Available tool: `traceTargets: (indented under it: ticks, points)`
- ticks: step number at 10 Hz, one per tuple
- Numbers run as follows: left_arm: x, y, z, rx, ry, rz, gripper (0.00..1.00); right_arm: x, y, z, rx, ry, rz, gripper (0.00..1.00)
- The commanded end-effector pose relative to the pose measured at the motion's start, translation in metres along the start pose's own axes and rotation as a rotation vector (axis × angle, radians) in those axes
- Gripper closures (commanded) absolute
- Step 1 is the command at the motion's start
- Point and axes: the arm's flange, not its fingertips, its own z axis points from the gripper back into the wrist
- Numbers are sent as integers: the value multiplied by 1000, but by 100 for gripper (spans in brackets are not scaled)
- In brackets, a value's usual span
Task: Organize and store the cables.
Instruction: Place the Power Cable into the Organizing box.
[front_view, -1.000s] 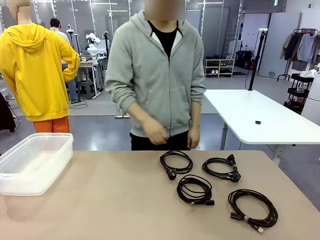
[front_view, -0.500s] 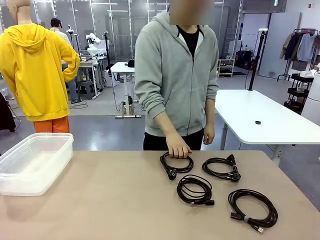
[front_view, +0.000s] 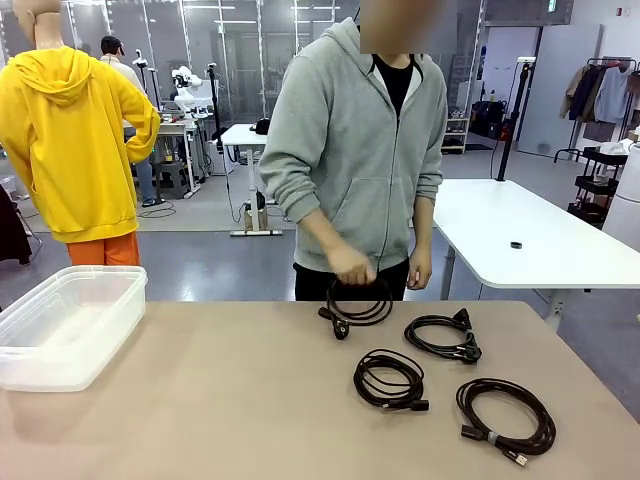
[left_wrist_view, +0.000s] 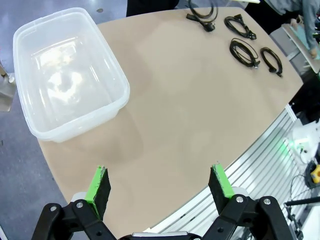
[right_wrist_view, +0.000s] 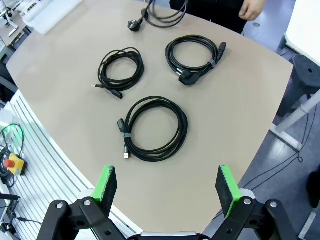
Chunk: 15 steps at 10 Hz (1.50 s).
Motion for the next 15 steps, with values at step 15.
traceTargets:
  ticks: [15]
  points:
    - [1, 1, 0, -9, -5, -7, 0, 92, -16, -82, -89, 193, -138, 0]
